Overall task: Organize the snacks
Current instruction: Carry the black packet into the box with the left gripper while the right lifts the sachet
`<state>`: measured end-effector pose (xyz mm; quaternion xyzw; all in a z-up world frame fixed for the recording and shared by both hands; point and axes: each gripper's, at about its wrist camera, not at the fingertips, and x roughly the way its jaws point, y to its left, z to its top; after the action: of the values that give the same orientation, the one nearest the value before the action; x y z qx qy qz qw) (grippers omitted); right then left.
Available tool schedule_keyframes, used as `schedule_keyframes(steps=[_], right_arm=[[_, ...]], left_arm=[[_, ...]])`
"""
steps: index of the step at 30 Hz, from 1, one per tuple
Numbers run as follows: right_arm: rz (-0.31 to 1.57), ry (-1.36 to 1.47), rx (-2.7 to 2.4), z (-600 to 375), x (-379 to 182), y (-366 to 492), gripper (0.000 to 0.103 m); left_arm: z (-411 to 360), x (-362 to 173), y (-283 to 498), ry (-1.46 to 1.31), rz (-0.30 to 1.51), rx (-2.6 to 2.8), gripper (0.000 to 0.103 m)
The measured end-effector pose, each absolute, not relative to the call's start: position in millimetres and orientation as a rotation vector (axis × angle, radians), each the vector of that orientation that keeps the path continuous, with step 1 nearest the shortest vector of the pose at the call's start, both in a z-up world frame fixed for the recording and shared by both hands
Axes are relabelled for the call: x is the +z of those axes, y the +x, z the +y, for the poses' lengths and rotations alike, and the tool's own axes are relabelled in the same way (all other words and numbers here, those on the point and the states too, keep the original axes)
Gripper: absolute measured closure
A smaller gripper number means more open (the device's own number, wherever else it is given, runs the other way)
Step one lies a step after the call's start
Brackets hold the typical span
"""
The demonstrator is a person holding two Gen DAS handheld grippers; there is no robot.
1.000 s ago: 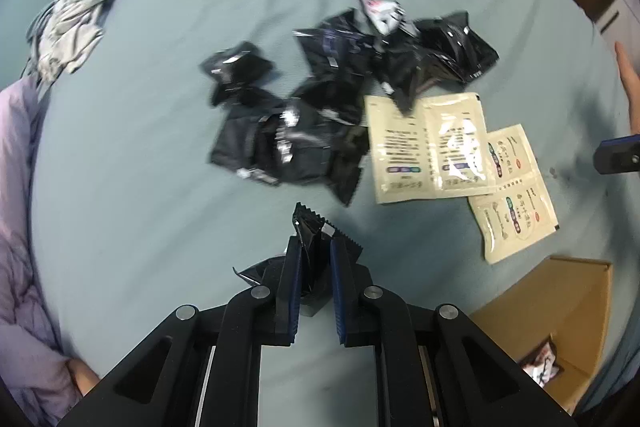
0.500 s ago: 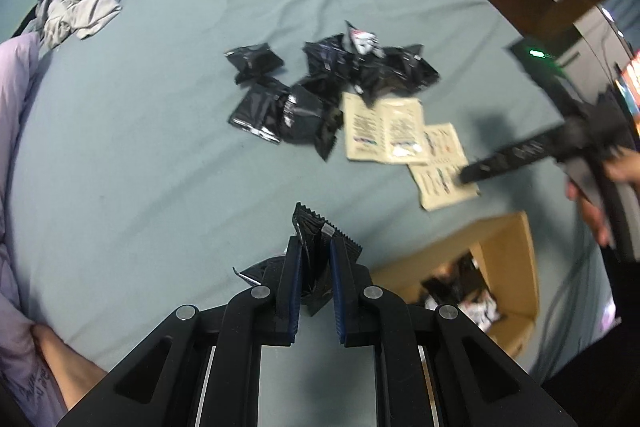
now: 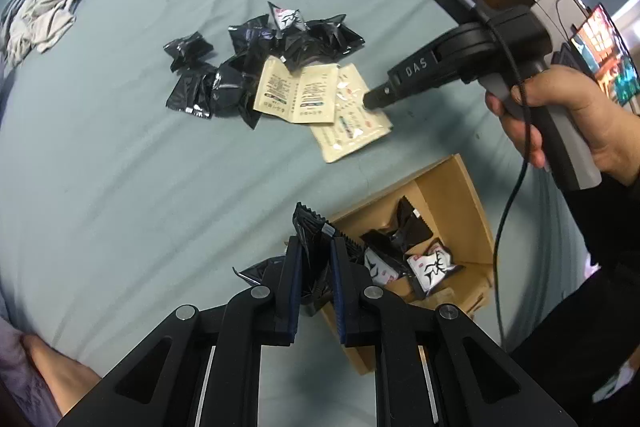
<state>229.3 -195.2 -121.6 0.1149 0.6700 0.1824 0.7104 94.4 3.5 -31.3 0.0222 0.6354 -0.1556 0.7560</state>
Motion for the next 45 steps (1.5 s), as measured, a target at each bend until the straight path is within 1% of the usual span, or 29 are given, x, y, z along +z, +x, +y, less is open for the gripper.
schedule_keyframes(steps=[6, 16, 24, 34, 41, 45], right_arm=[[1.383, 0.193, 0.466, -185, -98, 214, 0.103], [1.277, 0.159, 0.435, -203, -67, 201, 0.103], [1.247, 0.117, 0.459, -210, -43, 180, 0.103], [1.2, 0.21, 0.515, -230, -2, 152, 0.103], [1.165, 0.219, 0.575, -230, 22, 113, 0.103], [1.181, 0.194, 0.58, -226, 22, 92, 0.103]], left_arm=[[3, -31, 93, 0.026, 1.388, -0.341, 0.09], [-2, -28, 93, 0.017, 1.388, -0.378, 0.09], [-19, -37, 88, 0.072, 1.409, -0.403, 0.09], [-41, -41, 70, 0.15, 1.403, -0.41, 0.09], [-39, -37, 73, 0.128, 1.385, -0.356, 0.09], [-37, -41, 73, 0.108, 1.401, -0.328, 0.09]])
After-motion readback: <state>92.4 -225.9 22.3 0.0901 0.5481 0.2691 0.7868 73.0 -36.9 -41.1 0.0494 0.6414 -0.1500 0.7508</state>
